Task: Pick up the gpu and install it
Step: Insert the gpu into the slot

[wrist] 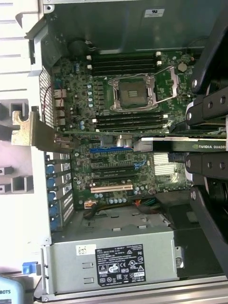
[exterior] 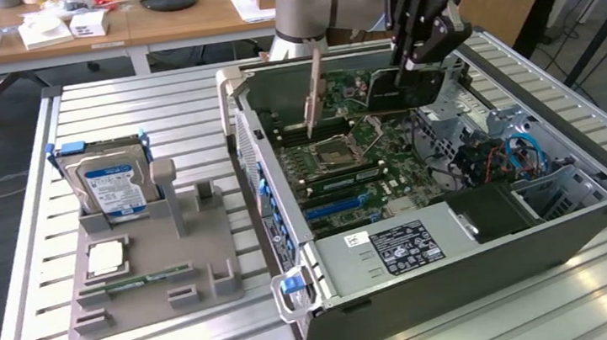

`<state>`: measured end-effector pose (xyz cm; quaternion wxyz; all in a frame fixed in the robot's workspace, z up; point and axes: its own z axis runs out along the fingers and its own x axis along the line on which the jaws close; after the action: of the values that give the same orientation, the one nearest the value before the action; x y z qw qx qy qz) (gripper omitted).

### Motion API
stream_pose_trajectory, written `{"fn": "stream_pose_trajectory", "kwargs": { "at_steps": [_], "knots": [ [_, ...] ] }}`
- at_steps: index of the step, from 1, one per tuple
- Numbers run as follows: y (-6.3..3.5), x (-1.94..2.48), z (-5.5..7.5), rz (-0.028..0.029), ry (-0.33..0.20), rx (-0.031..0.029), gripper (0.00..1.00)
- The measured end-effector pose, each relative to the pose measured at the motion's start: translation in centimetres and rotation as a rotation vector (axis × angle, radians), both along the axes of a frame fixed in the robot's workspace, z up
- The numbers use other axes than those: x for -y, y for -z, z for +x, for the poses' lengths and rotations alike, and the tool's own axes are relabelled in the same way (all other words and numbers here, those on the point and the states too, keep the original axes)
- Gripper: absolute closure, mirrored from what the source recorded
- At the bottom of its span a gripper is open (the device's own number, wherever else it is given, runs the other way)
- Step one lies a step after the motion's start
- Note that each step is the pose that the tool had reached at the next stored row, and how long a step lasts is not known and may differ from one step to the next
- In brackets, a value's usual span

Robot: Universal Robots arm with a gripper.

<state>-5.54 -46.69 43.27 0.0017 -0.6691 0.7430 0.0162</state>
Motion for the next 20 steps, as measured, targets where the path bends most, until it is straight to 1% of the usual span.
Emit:
{"fn": "stream_pose_trajectory", "kwargs": {
  "at_steps": [2,8,10,13,20],
  "knots": [
    [0.04,0.00,0.0,-0.0001,-0.012,0.0003,0.74],
    [0.14,0.00,0.0,-0.0001,-0.073,0.0004,0.74],
    [0.25,-0.02,0.0,0.0001,-0.074,0.0010,0.74],
    [0.70,-0.05,0.0,-0.0001,-0.075,0.0028,0.74],
    [1.94,-0.09,0.0,-0.0002,-0.077,0.0028,0.74]
  ]
}}
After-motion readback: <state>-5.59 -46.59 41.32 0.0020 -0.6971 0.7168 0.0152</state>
